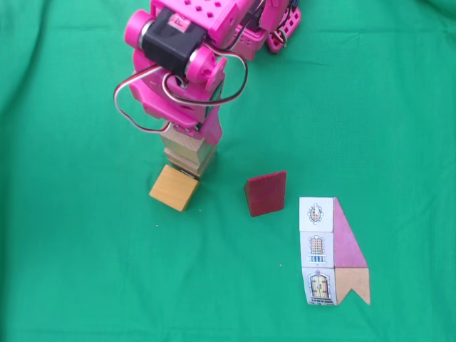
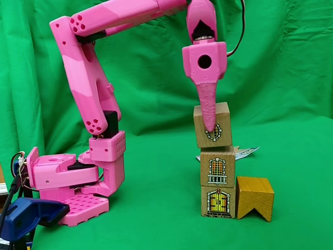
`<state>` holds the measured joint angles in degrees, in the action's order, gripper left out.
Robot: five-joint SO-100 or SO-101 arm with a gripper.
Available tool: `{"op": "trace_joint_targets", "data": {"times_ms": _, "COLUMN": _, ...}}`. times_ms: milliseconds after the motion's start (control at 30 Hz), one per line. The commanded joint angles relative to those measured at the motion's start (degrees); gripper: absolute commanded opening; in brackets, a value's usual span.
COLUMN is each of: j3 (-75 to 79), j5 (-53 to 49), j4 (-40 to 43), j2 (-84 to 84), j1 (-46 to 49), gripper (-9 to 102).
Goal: Grasp some building blocks and build the house on the picture.
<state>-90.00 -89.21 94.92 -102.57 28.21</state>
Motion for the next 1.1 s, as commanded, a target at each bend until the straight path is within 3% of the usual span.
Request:
{"op": "trace_joint_targets", "data": {"times_ms": 0, "j3": 2.4, "j5": 0.4, "j4": -0.1, "j2": -0.2, "j1": 0.0, "gripper": 21}}
{"op": "trace_joint_targets", "data": {"times_ms": 1067, "j3": 3.6, "j5": 0.0, "j4": -0.5, "j2": 1.3, "j1": 0.1, "gripper": 21}}
